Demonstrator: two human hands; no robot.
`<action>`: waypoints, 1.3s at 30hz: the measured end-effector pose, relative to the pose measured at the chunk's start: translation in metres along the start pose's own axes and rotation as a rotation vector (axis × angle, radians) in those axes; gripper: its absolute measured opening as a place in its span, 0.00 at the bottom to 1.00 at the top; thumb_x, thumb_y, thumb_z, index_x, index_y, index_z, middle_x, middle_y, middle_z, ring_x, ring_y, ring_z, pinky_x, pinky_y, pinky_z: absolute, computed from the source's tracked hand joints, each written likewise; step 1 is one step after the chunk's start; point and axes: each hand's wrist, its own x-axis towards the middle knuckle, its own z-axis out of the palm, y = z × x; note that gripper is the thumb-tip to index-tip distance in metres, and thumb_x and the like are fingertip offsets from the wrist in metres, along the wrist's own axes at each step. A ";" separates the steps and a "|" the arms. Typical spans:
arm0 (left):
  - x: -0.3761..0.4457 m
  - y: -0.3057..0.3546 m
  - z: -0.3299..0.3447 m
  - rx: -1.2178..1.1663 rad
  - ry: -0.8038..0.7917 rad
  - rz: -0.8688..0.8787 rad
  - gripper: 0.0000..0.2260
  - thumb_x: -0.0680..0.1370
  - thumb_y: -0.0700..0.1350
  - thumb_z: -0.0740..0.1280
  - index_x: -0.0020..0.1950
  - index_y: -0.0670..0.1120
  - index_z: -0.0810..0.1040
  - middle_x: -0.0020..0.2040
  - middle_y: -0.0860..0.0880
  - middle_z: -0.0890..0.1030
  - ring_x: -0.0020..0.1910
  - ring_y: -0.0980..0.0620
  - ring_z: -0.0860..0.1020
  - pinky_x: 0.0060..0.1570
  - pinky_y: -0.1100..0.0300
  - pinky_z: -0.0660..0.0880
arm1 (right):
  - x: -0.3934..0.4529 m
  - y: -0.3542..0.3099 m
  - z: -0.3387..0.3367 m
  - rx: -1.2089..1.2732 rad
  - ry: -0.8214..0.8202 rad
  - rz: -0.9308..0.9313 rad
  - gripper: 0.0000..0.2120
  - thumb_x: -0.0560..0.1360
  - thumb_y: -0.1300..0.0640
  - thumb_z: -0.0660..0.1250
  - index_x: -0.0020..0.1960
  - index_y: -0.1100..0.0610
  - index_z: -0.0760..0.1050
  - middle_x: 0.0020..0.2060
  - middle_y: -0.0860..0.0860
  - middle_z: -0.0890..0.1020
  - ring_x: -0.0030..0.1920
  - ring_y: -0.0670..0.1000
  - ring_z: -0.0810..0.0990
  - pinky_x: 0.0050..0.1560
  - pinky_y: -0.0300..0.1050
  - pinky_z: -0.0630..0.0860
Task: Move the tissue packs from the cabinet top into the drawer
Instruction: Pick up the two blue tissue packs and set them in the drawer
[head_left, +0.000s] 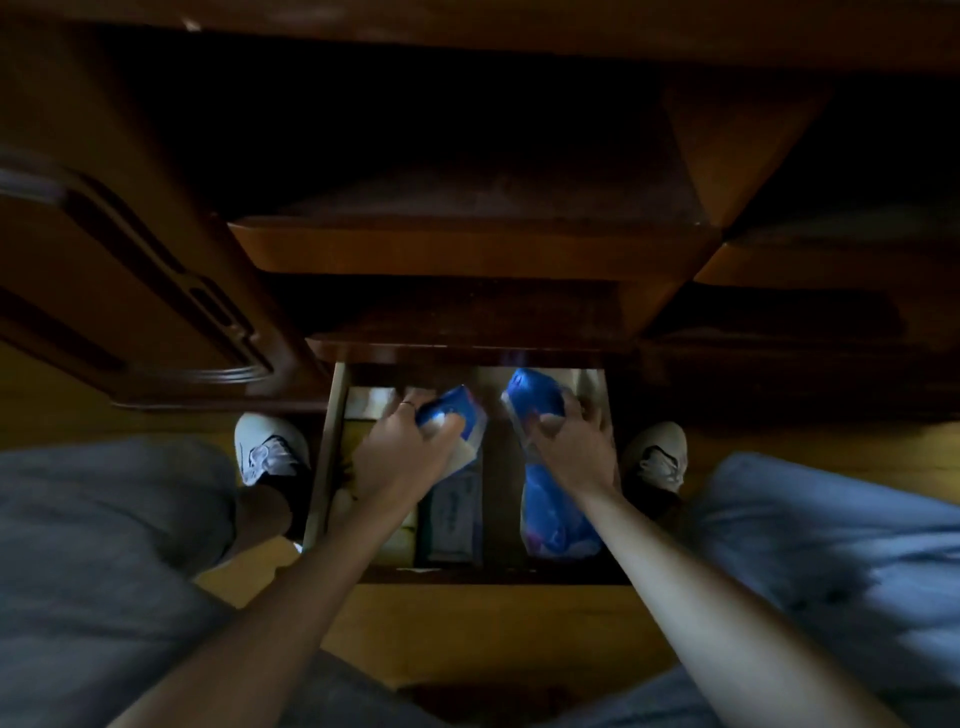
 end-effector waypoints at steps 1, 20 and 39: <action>0.002 -0.004 0.001 0.003 -0.005 0.001 0.24 0.70 0.67 0.56 0.60 0.61 0.77 0.50 0.57 0.77 0.44 0.56 0.74 0.44 0.57 0.69 | 0.005 -0.003 0.007 -0.096 0.031 -0.018 0.42 0.74 0.26 0.53 0.81 0.47 0.57 0.76 0.58 0.67 0.73 0.65 0.67 0.67 0.60 0.68; 0.022 -0.004 0.060 0.145 -0.004 0.203 0.26 0.74 0.70 0.59 0.67 0.58 0.69 0.63 0.54 0.75 0.48 0.56 0.78 0.37 0.67 0.66 | 0.033 0.021 0.017 -0.657 -0.012 -0.229 0.24 0.79 0.40 0.59 0.66 0.56 0.76 0.65 0.56 0.77 0.68 0.58 0.71 0.77 0.58 0.55; 0.008 -0.002 0.089 0.030 -0.128 0.451 0.20 0.76 0.56 0.62 0.65 0.51 0.77 0.62 0.52 0.80 0.56 0.53 0.80 0.51 0.59 0.77 | 0.024 -0.004 0.013 0.839 -0.477 0.192 0.25 0.79 0.46 0.69 0.75 0.48 0.71 0.66 0.53 0.77 0.66 0.56 0.76 0.69 0.58 0.73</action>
